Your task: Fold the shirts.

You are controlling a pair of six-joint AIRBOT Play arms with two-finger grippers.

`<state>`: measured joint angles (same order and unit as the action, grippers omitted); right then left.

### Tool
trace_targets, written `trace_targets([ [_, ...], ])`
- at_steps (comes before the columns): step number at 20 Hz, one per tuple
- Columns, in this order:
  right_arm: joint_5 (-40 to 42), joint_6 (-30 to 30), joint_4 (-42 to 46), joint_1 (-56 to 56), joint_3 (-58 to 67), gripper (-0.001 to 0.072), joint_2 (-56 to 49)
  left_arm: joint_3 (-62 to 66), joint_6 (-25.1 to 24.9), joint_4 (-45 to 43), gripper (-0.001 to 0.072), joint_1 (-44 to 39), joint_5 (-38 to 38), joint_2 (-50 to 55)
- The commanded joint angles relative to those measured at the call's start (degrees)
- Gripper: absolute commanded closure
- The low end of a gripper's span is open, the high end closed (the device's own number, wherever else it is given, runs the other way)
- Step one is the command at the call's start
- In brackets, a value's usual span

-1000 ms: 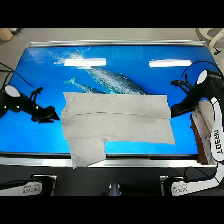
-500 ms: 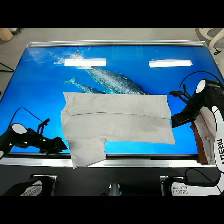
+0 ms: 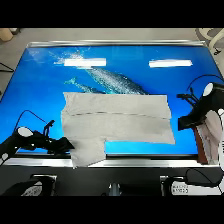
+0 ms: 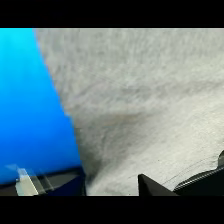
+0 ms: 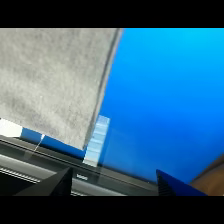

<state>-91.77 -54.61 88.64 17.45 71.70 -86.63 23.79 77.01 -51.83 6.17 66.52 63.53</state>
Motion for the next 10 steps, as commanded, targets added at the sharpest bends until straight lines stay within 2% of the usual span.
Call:
trace_targets([
  [1,-1.29,-0.15,-4.00,5.77,-1.86,0.0177,0.35,-0.22,2.49,-0.63,0.0388,-3.34,-4.09,0.96],
  [4,1.81,0.83,-9.05,5.86,-5.29,0.0140,0.37,-0.15,2.25,-0.68,0.0661,-3.28,-4.87,0.96],
  [10,6.34,3.08,-10.78,5.86,-14.69,0.0141,0.37,0.02,2.27,-0.63,0.0677,-3.30,-4.39,0.76],
])
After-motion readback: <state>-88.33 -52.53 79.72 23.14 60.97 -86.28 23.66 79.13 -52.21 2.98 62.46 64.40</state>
